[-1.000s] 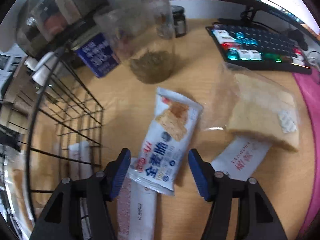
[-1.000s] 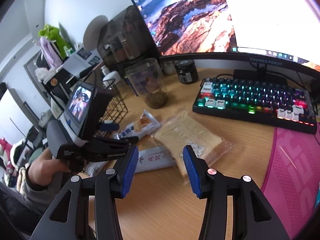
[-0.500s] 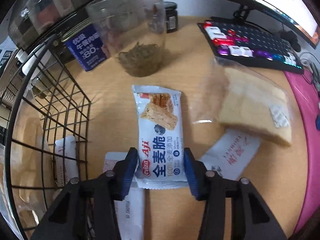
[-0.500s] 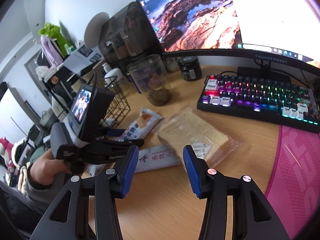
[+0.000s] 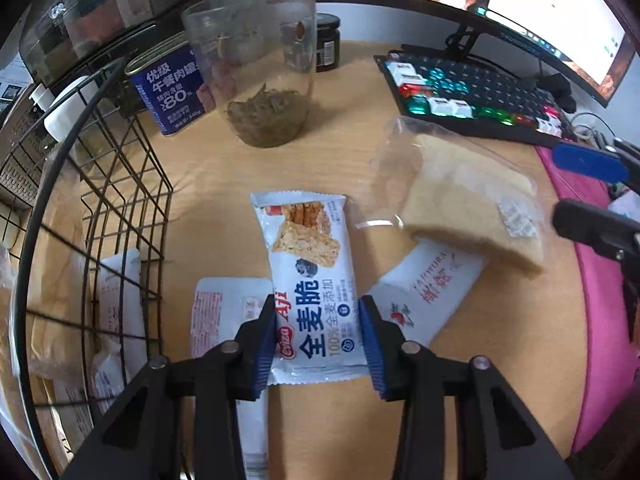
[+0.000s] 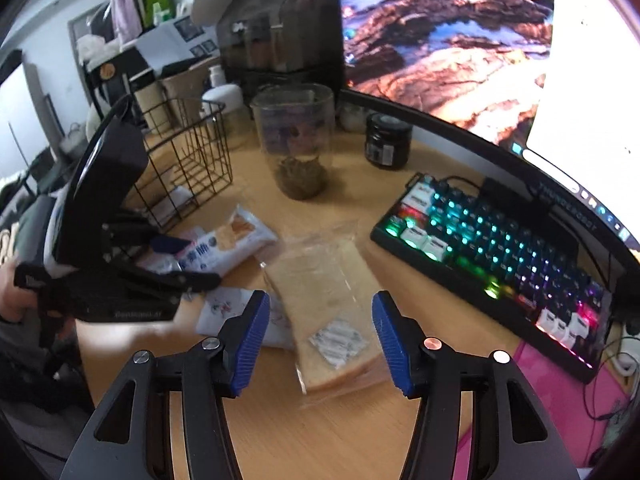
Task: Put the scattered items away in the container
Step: 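Grasp a bagged bread slice with the right tool while the left tool holds the snack packet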
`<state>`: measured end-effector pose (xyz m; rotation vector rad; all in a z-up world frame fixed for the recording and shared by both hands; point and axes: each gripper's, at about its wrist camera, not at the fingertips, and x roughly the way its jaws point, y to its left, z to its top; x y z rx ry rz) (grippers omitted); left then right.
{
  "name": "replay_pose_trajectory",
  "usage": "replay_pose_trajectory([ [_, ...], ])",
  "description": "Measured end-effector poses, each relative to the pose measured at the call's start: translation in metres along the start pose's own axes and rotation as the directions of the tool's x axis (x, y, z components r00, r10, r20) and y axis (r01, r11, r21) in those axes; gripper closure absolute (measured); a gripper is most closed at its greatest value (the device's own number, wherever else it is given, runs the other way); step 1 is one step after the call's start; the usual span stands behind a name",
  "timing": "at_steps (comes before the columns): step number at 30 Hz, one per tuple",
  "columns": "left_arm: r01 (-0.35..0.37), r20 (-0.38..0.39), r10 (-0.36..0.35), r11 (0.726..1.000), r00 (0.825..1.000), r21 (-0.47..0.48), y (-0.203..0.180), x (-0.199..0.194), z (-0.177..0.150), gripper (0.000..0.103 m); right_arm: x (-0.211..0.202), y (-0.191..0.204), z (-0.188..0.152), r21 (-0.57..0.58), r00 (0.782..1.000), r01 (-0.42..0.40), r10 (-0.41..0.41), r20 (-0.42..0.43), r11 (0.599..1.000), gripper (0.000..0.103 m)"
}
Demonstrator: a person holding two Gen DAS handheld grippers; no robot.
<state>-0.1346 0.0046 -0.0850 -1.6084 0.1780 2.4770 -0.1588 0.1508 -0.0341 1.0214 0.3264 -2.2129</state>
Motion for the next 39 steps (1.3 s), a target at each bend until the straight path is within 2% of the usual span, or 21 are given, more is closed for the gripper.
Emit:
replay_pose_trajectory([
  [2,0.008,-0.007,-0.008,1.0,1.0,0.016,-0.005,-0.001,-0.005,0.059,0.001,0.004,-0.001,0.001,1.0,-0.019,0.019,0.003,1.0,0.049],
  [9,0.074,-0.06,-0.072,0.996,0.996,0.042,-0.018,-0.007,-0.037,0.059,0.008,0.005,-0.009,-0.005,1.0,-0.011,0.011,-0.025,1.0,0.049],
  [10,0.079,-0.066,-0.076,0.996,0.995,0.039,-0.018,-0.008,-0.04,0.057,0.007,0.005,-0.01,0.0,1.0,-0.016,0.016,-0.022,1.0,0.049],
  [11,0.082,-0.07,-0.08,0.996,0.994,0.033,-0.018,-0.009,-0.042,0.048,0.006,0.005,-0.011,0.002,1.0,-0.018,0.018,-0.019,1.0,0.049],
  [13,0.071,-0.064,-0.07,0.997,0.996,0.026,-0.017,-0.01,-0.039,0.041,0.002,0.005,-0.013,0.006,1.0,-0.014,0.014,-0.009,1.0,0.049],
  [19,0.04,-0.093,-0.036,0.998,0.995,0.048,-0.023,0.006,-0.029,0.034,0.002,0.003,-0.015,0.027,1.0,-0.031,0.032,-0.002,0.999,0.049],
  [22,0.032,-0.057,-0.031,0.999,0.998,0.02,-0.019,0.01,-0.025,0.034,0.002,0.003,-0.015,0.027,0.999,-0.039,0.039,-0.001,0.999,0.049],
  [24,0.034,-0.04,-0.034,0.999,0.999,0.011,-0.016,0.009,-0.025,0.036,0.003,0.004,-0.016,0.02,0.999,-0.038,0.038,-0.005,0.999,0.049],
  [26,0.03,-0.036,-0.029,0.999,0.999,0.03,-0.017,0.006,-0.026,0.057,0.002,0.003,-0.016,0.016,1.0,-0.031,0.031,-0.005,0.999,0.049],
  [28,0.034,-0.039,-0.033,0.999,0.999,0.038,-0.017,0.005,-0.027,0.063,0.001,0.002,-0.016,0.02,0.999,-0.034,0.034,0.002,0.999,0.049],
  [34,0.055,-0.027,-0.054,0.997,0.998,0.048,-0.018,-0.006,-0.032,0.063,0.0,-0.005,-0.012,0.036,0.999,-0.048,0.048,0.018,0.998,0.049],
  [37,0.059,-0.009,-0.059,0.997,0.998,0.055,-0.016,-0.017,-0.035,0.063,0.005,-0.002,-0.007,-0.071,0.998,-0.065,0.063,-0.029,0.995,0.049],
  [39,0.061,-0.002,-0.061,0.997,0.998,0.053,-0.015,-0.022,-0.035,0.063,0.011,0.005,-0.006,-0.21,0.994,-0.073,0.054,-0.099,0.975,0.049],
])
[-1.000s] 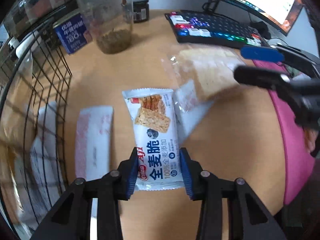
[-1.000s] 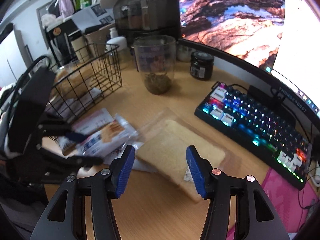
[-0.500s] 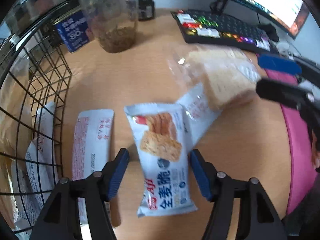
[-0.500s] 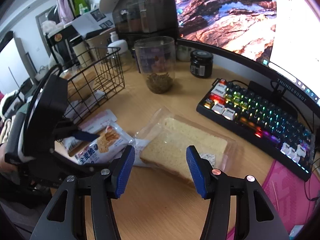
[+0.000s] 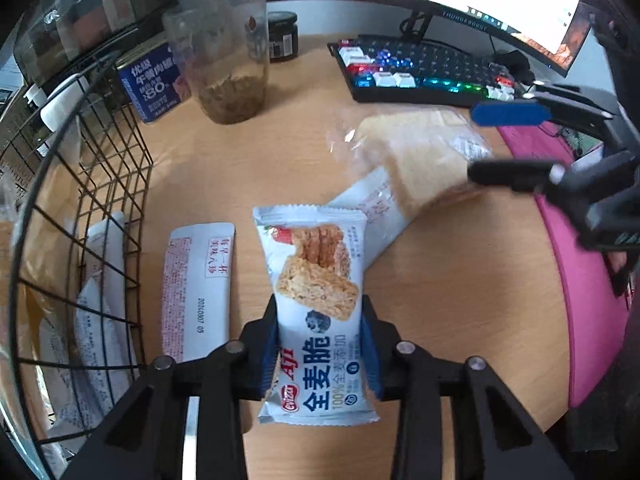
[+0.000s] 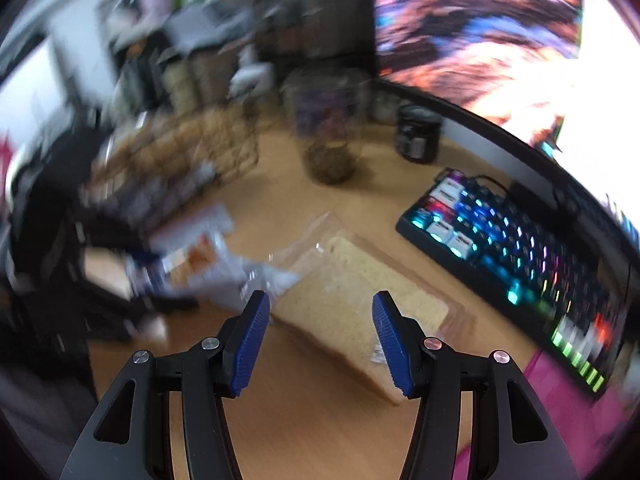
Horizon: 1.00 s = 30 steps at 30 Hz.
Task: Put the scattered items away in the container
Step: 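Grasp a bagged bread slice with the right tool while the left tool holds the snack packet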
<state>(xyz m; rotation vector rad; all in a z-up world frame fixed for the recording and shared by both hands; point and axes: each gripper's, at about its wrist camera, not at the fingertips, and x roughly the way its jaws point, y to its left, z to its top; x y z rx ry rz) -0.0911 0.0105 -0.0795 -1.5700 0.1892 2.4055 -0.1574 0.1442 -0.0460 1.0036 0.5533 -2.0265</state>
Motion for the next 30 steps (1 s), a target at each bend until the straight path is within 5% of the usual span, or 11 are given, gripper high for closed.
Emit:
replay_pose_trajectory([
  [4,0.011,0.0,-0.011,1.0,1.0,0.002,-0.002,-0.004,-0.002,0.063,0.018,0.005,0.006,-0.257,0.987,-0.024,-0.018,-0.16,0.966,0.048],
  [11,0.027,-0.005,-0.027,0.999,1.0,-0.03,-0.002,-0.004,0.004,0.063,0.041,-0.019,0.023,-0.304,0.967,-0.116,0.038,-0.253,0.946,0.048],
  [16,0.019,0.003,-0.019,0.998,1.0,-0.052,0.008,-0.001,0.017,0.063,0.036,-0.034,0.021,-0.164,0.979,-0.026,-0.008,-0.206,0.986,0.048],
  [18,0.018,0.002,-0.018,0.999,1.0,-0.049,0.009,0.002,0.021,0.063,0.029,-0.055,0.011,-0.009,0.982,0.033,-0.034,-0.187,0.999,0.048],
  [20,0.019,0.001,-0.019,0.999,1.0,-0.041,0.009,0.006,0.026,0.063,0.02,-0.08,-0.001,0.163,0.989,0.03,-0.005,-0.148,0.986,0.048],
  [23,0.014,-0.014,-0.014,1.0,1.0,-0.006,0.001,0.01,0.027,0.063,0.004,-0.111,-0.009,0.348,1.0,-0.013,0.006,0.023,0.937,0.048],
  [25,0.019,-0.013,-0.019,1.0,1.0,0.005,-0.003,0.007,0.025,0.063,0.006,-0.111,0.009,0.299,0.996,0.011,-0.036,0.079,0.954,0.048],
  [30,0.039,-0.021,-0.038,0.999,0.999,0.02,-0.01,-0.003,0.015,0.063,0.046,-0.098,0.026,0.143,0.991,0.123,-0.115,-0.062,0.982,0.048],
])
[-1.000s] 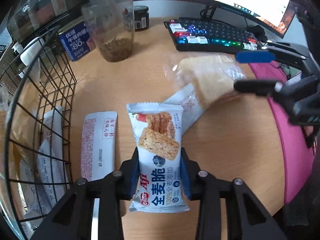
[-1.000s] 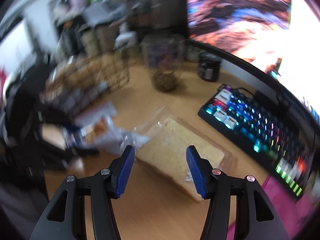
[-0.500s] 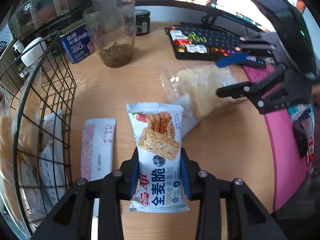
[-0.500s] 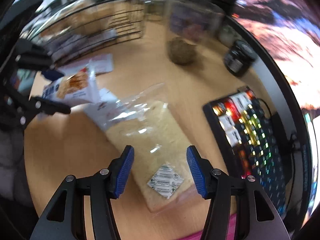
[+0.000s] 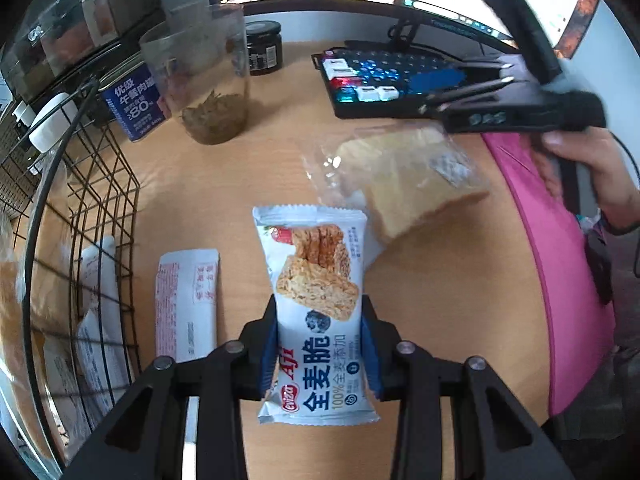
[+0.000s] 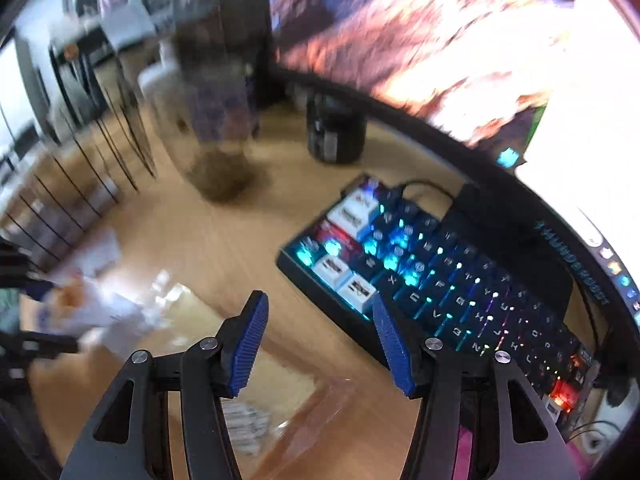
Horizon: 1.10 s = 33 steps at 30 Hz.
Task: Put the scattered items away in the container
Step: 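Grasp a bagged bread slice with the right tool while the left tool holds the snack packet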
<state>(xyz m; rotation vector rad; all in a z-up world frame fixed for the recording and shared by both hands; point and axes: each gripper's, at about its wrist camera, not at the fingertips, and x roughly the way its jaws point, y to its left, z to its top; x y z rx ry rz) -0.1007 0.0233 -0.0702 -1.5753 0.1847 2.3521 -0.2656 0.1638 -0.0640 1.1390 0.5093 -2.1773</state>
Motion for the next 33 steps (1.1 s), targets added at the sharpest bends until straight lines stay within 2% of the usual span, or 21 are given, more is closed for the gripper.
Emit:
replay_pose_trajectory([
  [5,0.05,-0.019,-0.049,0.997,0.999,0.063,-0.023,0.002,-0.008,0.063,-0.012,0.015,-0.032,-0.023,0.998,0.01,-0.011,-0.059,1.0,0.048],
  [12,0.059,-0.041,-0.055,0.994,0.998,0.097,-0.041,0.012,-0.023,0.063,-0.05,0.041,-0.093,0.062,0.997,0.015,-0.01,-0.076,0.998,0.048],
  [20,0.035,-0.032,-0.033,0.996,0.999,0.083,-0.036,0.01,-0.036,0.063,-0.079,0.075,-0.135,0.179,1.0,-0.013,0.015,-0.012,0.984,0.048],
  [24,0.024,-0.022,-0.022,0.996,1.0,0.08,-0.031,-0.001,-0.042,0.063,-0.087,0.065,-0.145,0.285,1.0,-0.025,0.023,0.009,0.958,0.048],
  [28,-0.005,-0.03,0.007,0.998,1.0,0.07,-0.024,-0.004,-0.048,0.063,-0.089,0.059,-0.146,0.449,0.99,-0.138,0.126,0.055,0.883,0.048],
  [33,-0.008,-0.041,0.01,0.998,0.999,0.057,-0.017,-0.006,-0.059,0.063,-0.069,0.083,-0.139,0.466,0.981,-0.186,0.192,0.034,0.865,0.048],
])
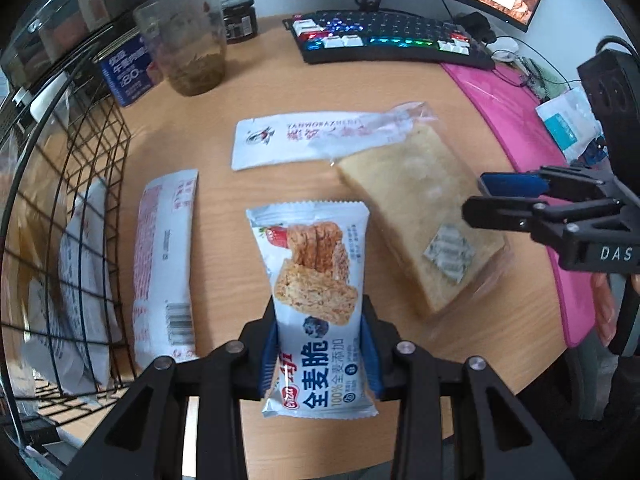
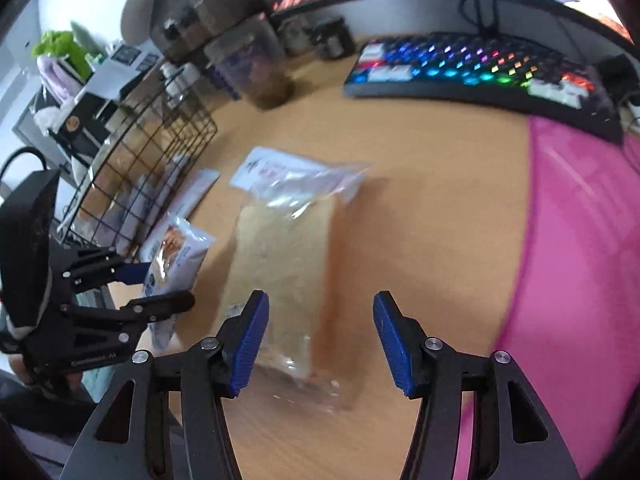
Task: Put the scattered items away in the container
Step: 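Grasp a bagged bread slice with the right tool while the left tool holds the snack packet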
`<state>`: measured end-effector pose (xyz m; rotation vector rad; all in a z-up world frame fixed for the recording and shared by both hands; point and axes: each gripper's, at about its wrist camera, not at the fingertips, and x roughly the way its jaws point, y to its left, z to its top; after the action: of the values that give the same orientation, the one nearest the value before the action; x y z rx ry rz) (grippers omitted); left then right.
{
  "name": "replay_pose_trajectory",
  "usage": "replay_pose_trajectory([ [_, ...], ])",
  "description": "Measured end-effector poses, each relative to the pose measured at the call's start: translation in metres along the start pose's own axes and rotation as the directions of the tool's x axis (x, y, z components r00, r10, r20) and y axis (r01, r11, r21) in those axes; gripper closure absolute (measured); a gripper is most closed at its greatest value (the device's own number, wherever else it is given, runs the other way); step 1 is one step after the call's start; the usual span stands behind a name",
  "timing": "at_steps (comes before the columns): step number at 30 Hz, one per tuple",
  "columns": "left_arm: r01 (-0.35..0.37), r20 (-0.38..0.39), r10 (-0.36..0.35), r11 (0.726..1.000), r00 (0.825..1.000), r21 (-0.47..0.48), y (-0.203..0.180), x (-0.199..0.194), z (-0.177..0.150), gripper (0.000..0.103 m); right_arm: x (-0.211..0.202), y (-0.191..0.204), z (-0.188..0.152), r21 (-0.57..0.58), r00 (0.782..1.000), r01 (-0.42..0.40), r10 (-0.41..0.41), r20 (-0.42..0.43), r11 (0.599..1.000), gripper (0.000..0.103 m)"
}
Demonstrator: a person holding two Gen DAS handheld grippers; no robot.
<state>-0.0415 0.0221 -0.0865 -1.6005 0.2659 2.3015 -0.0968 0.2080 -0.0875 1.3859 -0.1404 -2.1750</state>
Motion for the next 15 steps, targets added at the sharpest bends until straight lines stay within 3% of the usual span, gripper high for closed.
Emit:
replay_pose_trajectory([
  [7,0.022,-0.021,-0.022,1.0,1.0,0.009,0.0,0.01,-0.004,0.063,0.022,0.019,0.003,-0.007,0.999,-0.029,0.029,-0.024,1.0,0.048],
  [10,0.031,-0.019,-0.031,0.999,0.999,0.006,0.001,0.01,-0.003,0.063,0.027,0.026,0.004,-0.029,0.999,-0.029,0.029,-0.017,0.999,0.039],
  [15,0.036,-0.014,-0.035,0.999,0.999,0.019,-0.004,0.011,-0.002,0.063,0.034,0.038,0.004,-0.077,0.999,-0.045,0.044,-0.013,0.996,0.037],
])
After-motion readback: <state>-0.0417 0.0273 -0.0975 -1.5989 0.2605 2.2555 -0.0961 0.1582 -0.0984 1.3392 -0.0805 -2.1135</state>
